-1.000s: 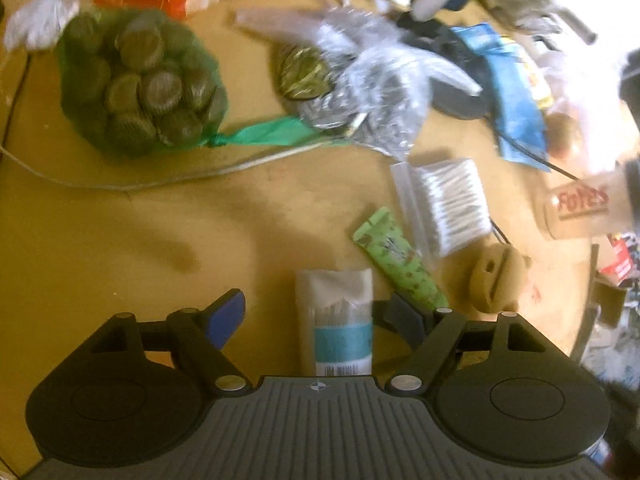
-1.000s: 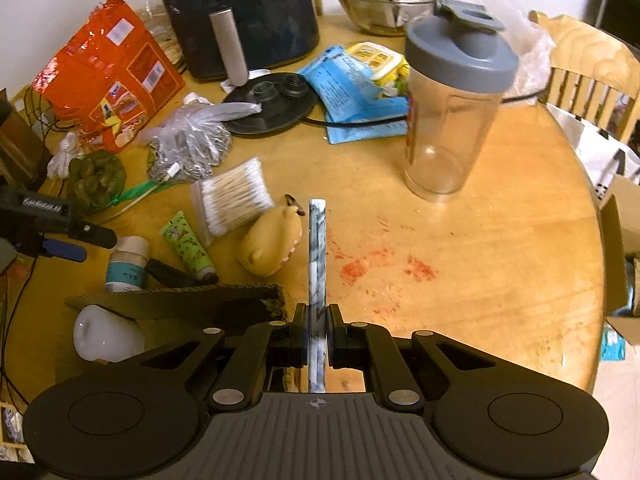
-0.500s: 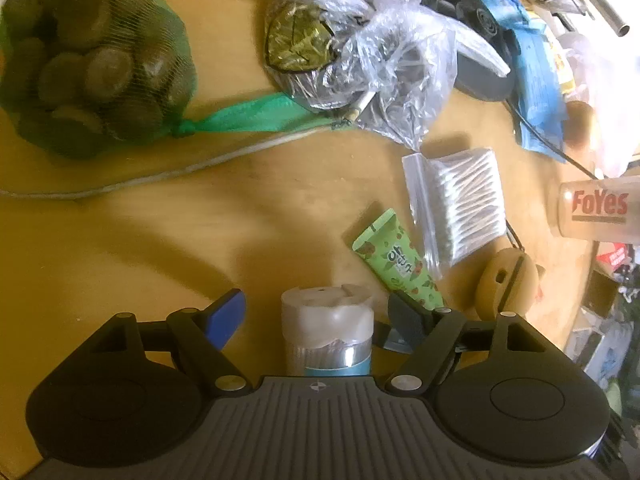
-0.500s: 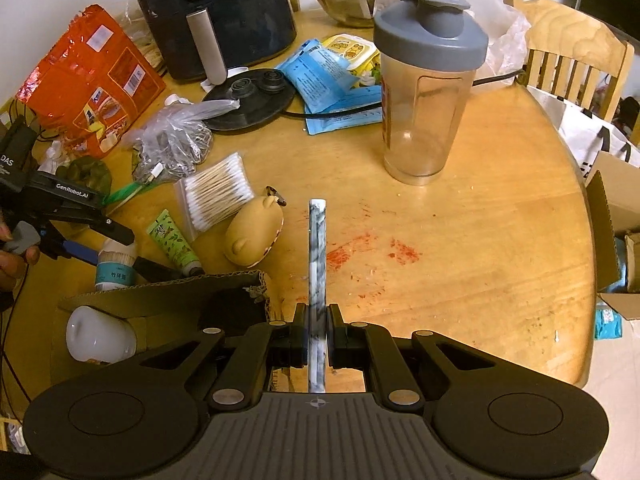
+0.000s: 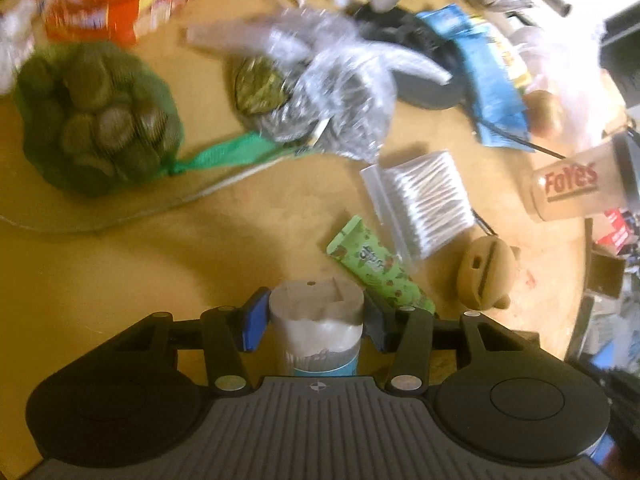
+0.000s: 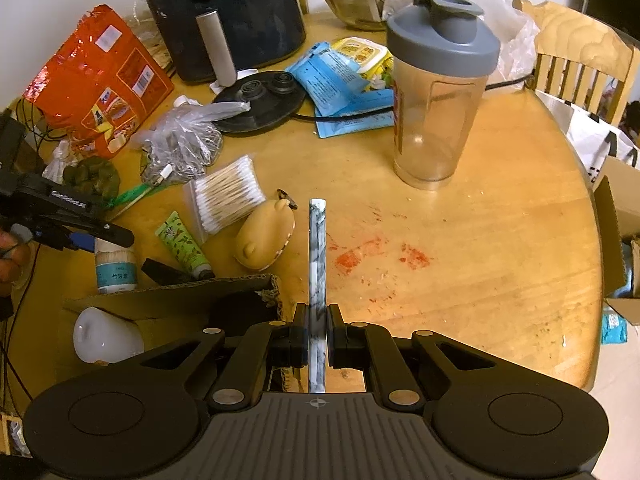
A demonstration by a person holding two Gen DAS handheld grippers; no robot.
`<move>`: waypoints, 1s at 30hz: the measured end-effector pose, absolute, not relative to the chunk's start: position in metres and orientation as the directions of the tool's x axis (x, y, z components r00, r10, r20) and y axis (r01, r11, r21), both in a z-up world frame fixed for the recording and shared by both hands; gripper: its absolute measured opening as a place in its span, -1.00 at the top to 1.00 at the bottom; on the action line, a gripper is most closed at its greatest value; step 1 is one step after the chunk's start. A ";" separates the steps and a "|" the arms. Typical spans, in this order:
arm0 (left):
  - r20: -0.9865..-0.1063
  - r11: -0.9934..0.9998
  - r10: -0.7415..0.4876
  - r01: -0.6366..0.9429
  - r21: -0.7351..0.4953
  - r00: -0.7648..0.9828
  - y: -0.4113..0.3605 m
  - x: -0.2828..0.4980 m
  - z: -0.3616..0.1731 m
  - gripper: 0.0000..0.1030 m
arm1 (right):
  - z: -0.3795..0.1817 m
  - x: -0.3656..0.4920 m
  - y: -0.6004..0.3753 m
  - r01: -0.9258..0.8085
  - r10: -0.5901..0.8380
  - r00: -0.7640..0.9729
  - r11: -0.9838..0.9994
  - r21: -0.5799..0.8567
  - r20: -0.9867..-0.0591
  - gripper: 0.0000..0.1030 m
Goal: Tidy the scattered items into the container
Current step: 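Grasp the white pill bottle cap with the left gripper and lift it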
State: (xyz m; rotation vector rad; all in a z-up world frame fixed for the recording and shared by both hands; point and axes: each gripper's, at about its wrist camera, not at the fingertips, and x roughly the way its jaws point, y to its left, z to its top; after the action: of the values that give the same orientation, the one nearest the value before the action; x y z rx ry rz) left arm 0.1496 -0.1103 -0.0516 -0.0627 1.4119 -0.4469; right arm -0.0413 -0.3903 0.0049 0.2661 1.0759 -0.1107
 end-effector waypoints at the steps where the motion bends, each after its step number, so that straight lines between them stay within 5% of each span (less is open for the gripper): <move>1: -0.938 0.915 -0.329 0.282 -0.288 0.109 -0.111 0.145 -0.047 0.05 | 0.005 -0.041 -0.390 0.213 0.044 0.474 0.963 0.163 -0.879 0.79; 15: -0.895 0.903 -0.270 0.415 -0.109 0.354 -0.125 0.094 -0.008 0.06 | 0.008 -0.038 -0.376 0.133 0.091 0.482 0.975 0.176 -0.871 0.79; 30: -0.831 0.918 -0.315 0.369 -0.144 0.459 -0.110 0.061 0.058 0.06 | 0.016 -0.029 -0.366 0.049 0.132 0.493 0.983 0.178 -0.860 0.79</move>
State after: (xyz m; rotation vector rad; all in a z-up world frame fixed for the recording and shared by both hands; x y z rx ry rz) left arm 0.0605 -0.1100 0.0575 0.0592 1.0100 -0.4209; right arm -0.0295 -0.3662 0.0163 0.1883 1.0560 0.0507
